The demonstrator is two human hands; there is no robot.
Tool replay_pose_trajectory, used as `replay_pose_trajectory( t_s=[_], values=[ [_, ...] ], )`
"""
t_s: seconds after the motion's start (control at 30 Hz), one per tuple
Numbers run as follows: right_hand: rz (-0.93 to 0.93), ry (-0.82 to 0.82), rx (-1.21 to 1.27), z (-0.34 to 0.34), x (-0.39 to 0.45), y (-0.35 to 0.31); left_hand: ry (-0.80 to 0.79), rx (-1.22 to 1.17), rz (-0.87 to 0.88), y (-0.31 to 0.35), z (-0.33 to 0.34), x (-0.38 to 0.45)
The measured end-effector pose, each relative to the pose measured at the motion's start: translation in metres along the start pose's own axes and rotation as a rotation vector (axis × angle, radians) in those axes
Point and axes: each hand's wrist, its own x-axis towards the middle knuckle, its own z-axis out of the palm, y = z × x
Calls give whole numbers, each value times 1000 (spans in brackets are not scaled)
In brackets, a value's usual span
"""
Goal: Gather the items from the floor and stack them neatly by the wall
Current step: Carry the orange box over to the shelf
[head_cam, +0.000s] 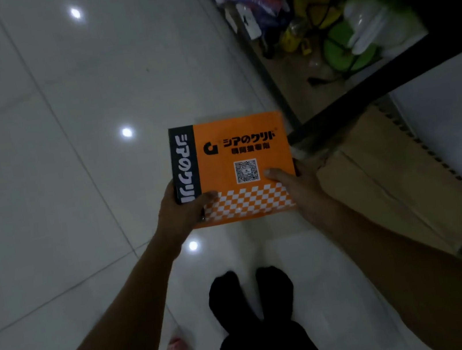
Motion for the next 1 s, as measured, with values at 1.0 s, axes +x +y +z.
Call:
replay_pose_trajectory(
  t_s=[1.0],
  values=[
    [-24,178,-326,52,85,94,20,154,-42,-113,12,87]
  ],
)
